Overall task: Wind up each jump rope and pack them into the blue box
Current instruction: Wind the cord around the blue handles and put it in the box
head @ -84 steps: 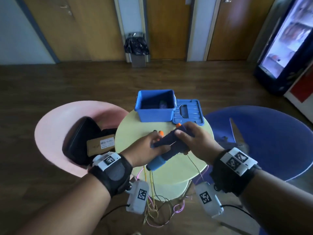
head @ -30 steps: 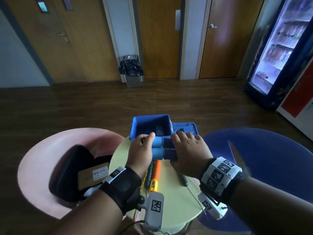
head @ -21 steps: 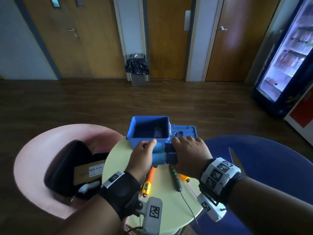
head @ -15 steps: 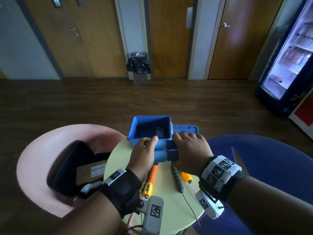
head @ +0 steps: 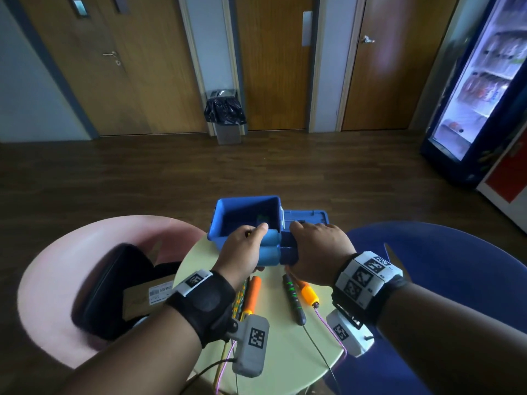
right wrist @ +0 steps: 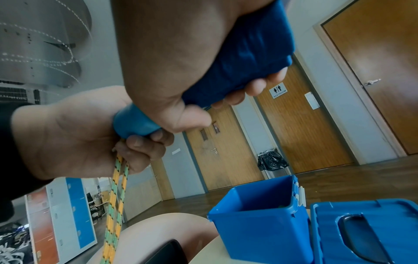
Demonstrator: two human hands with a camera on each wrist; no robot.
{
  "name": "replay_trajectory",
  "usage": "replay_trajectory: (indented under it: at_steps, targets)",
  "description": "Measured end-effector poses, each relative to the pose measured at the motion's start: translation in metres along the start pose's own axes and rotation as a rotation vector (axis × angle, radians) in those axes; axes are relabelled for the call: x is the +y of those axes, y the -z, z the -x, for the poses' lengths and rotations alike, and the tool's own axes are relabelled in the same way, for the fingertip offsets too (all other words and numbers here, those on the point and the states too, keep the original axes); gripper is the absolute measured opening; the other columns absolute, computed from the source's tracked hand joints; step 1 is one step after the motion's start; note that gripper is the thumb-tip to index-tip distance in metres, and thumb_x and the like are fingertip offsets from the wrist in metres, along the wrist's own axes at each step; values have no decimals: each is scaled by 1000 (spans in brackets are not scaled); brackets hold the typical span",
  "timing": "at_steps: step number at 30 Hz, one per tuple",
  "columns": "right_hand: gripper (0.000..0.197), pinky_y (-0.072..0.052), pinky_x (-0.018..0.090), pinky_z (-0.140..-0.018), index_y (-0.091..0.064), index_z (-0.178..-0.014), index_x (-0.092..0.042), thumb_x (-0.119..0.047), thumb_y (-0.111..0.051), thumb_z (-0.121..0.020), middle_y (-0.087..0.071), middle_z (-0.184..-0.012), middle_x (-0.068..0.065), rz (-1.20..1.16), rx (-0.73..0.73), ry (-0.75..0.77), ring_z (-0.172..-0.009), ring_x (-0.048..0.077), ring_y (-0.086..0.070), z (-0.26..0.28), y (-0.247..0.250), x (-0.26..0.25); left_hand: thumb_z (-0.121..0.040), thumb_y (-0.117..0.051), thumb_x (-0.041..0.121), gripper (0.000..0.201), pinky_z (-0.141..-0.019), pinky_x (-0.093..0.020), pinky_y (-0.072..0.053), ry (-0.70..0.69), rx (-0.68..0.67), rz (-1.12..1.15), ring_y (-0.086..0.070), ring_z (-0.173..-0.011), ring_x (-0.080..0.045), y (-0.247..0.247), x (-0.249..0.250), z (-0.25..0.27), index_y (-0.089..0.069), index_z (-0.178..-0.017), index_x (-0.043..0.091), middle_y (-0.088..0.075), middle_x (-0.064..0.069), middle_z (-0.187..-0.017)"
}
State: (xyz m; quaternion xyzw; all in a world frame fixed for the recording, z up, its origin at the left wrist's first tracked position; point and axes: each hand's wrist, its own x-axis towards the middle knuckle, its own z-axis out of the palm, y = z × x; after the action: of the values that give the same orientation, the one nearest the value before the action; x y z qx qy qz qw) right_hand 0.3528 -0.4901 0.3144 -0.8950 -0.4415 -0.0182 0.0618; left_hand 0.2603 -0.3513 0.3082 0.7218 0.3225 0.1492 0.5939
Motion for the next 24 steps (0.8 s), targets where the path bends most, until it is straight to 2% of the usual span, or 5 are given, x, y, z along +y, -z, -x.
replay_trajectory:
  at_steps: [7,12,17,20,24]
  targets:
    - [35,-41,30,-71,-47,-98,-29,-52,-56,-73,-62,-87,-8,-26,7,-21,-79,20,-61,8,-8,12,-95,-59,39,35,-57,-37,-55,1,-28,-16,-65,-64,-25,-11,2,6,-65,-94,5,-63,-10,-83]
    - [34,-53,30,-69,-52,-96,-30,-48,-58,-68,-62,-84,-11,-234,-132,-216,-76,16,-62,19,-5,25,-99,-42,58,56,-44,-26,-32,-44,-158,-1,-46,-41,-16,-1,0,6,-61,-69,14,-54,-8,-57]
    - [28,-29,20,-40,-49,-85,-4,-15,-56,-60,-42,-60,11,-1395,-248,-392,-43,18,-37,38,17,25,-83,-45,64,51,-48,-27,-22,-306,-157,31,-27,-43,-12,3,-4,7,-64,-73,18,-30,6,-49]
    - [35,-33,25,-49,-49,-91,-6,-13,-51,-57,-37,-67,11,-2002,-187,-402,-52,22,-35,41,20,22,-81,-48,64,53,-47,-24,-23,-344,-232,33,-25,-46,-11,-8,0,17,-57,-66,15,-28,6,-50]
    - [50,-39,31,-56,-54,-109,-11,-18,-50,-60,-37,-70,6,-2323,-236,-292,-57,20,-33,45,20,19,-82,-50,59,52,-50,-25,-27,-254,-348,-64,-29,-46,-10,-26,7,27,-59,-67,9,-40,-3,-55]
